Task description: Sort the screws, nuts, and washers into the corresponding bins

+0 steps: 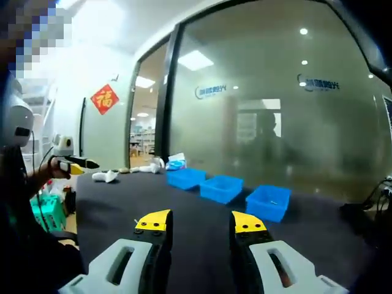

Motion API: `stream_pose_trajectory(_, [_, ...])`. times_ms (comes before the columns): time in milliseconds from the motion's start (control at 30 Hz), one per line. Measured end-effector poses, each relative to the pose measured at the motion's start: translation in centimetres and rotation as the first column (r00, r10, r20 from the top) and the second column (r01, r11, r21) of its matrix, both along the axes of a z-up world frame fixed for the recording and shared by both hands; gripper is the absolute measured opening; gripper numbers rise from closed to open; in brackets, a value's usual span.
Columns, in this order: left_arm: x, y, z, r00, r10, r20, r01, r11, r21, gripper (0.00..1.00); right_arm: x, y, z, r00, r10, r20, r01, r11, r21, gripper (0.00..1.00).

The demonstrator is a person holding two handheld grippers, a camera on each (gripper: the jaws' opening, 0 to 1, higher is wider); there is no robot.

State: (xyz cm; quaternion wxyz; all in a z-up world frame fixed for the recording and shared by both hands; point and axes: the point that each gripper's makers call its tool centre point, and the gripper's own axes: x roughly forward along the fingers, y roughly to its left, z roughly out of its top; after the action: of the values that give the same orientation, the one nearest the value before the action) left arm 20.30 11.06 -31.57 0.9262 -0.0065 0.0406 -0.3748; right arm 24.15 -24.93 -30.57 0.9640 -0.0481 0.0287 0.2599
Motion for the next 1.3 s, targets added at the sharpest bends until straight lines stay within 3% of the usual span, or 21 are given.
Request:
stream_pose_trajectory(133, [0.0,0.0,-0.2,1.0,-0.002,-0.003,0.002,1.0,0.009,0.5,-0.3,1.5,-0.5,0.996,0.088,-0.029,-0.09,0.995,-0.053,0.33])
stream_pose_trajectory(267, [0.1,0.3,-0.5,1.0,-0.002,-0.011,0.002,1.0,0.02,0.5,-0.8,3.9,-1.2,0.978,0.193,-0.078,-0.201,0.972,-0.118,0.34])
stream_pose_trajectory(400, [0.0,0.3,-1.0,1.0,-0.012,-0.02,0.013,0.999,0.04,0.5,-1.0,5.7,-1.7,0.957,0.265,-0.116,-0.284,0.937,-0.204,0.34])
stream_pose_trajectory(533, [-0.1,0.2,-1.3,0.999,-0.023,-0.03,0.024,0.998,0.055,0.5,-0.8,6.9,-1.6,0.942,0.303,-0.145,-0.329,0.917,-0.223,0.34])
stream_pose_trajectory(767, [-0.1,0.3,-1.9,0.998,-0.035,-0.046,0.038,0.996,0.076,0.5,-0.5,8.6,-2.1,0.901,0.375,-0.219,-0.429,0.846,-0.315,0.33])
stream_pose_trajectory(900, [-0.2,0.3,-2.1,0.998,-0.044,-0.054,0.049,0.995,0.086,0.5,-0.3,9.3,-2.2,0.88,0.406,-0.247,-0.471,0.818,-0.331,0.33])
stream_pose_trajectory(1033, [-0.2,0.4,-2.3,0.997,-0.042,-0.059,0.047,0.995,0.089,0.5,-0.7,10.0,-2.9,0.839,0.455,-0.298,-0.539,0.769,-0.345,0.33])
stream_pose_trajectory(1300, [-0.1,0.8,-2.4,0.998,-0.029,-0.06,0.034,0.996,0.081,0.5,-0.2,10.9,-3.4,0.812,0.478,-0.336,-0.579,0.735,-0.353,0.31])
